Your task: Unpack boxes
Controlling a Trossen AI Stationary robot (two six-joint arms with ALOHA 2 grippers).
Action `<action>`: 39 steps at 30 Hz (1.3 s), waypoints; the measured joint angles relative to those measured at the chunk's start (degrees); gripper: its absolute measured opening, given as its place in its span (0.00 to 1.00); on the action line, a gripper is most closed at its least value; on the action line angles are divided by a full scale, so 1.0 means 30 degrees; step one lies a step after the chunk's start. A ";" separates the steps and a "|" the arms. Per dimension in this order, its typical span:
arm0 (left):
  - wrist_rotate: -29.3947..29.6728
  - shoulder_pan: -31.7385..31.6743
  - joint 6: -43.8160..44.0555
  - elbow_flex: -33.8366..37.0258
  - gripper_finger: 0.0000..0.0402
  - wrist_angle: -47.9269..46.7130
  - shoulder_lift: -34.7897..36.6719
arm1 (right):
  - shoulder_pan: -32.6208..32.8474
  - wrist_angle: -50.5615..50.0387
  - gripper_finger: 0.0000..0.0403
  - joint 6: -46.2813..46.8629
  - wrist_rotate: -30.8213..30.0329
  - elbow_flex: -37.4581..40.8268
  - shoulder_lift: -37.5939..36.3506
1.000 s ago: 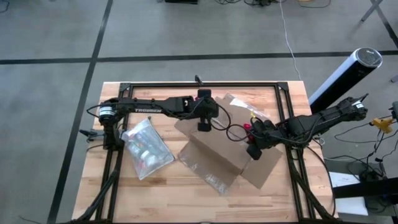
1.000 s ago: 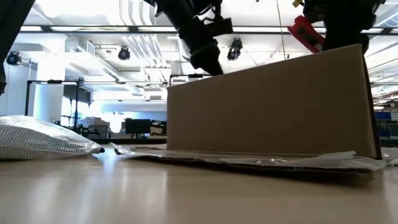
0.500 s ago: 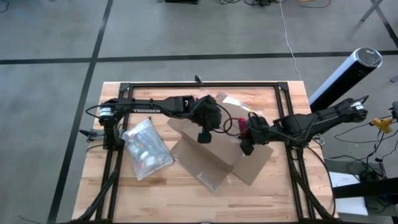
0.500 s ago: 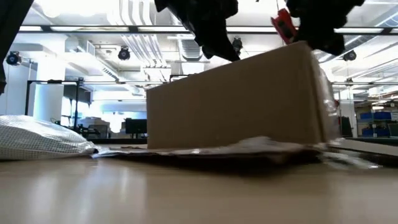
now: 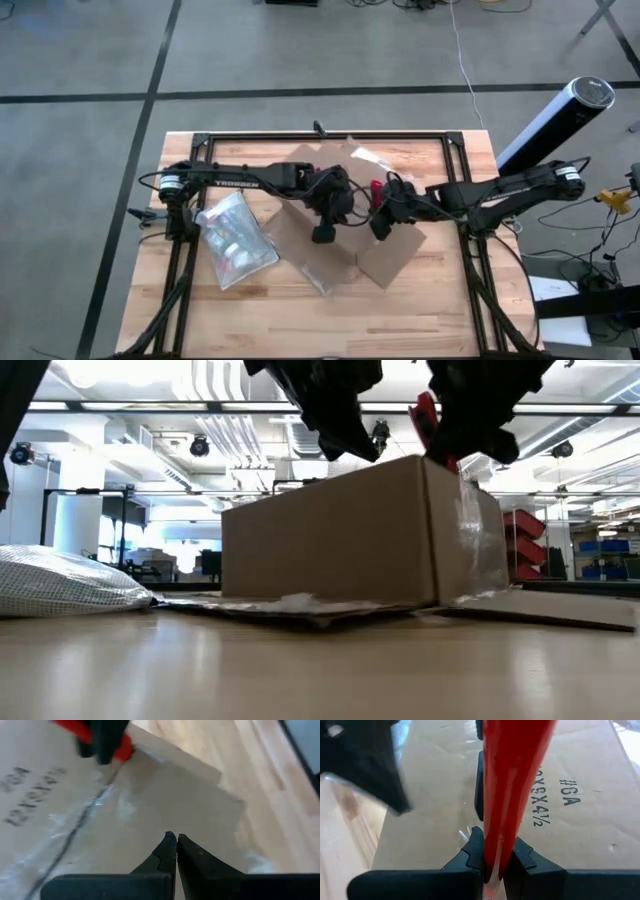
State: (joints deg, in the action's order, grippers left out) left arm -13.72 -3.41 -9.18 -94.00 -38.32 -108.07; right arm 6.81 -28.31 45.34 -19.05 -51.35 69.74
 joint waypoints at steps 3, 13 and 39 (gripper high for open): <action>-0.0209 0.0150 0.0650 0.0000 0.01 -0.0509 0.0005 | -0.0119 0.1195 0.04 -0.0127 0.0189 0.0000 0.0605; -0.0141 0.0194 0.1889 0.1682 0.14 -0.1287 0.0074 | -0.0159 0.5211 0.04 -0.3230 0.0328 -0.0050 0.1115; -0.0976 -0.0622 -0.0531 0.4043 0.08 -0.3267 0.0515 | 0.3688 0.5069 0.04 -1.6719 -0.1027 -0.2561 0.0814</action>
State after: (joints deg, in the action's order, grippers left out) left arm -16.65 -5.28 -10.78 -81.87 -48.12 -106.53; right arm 17.87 -13.10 -4.82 -22.13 -59.04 72.18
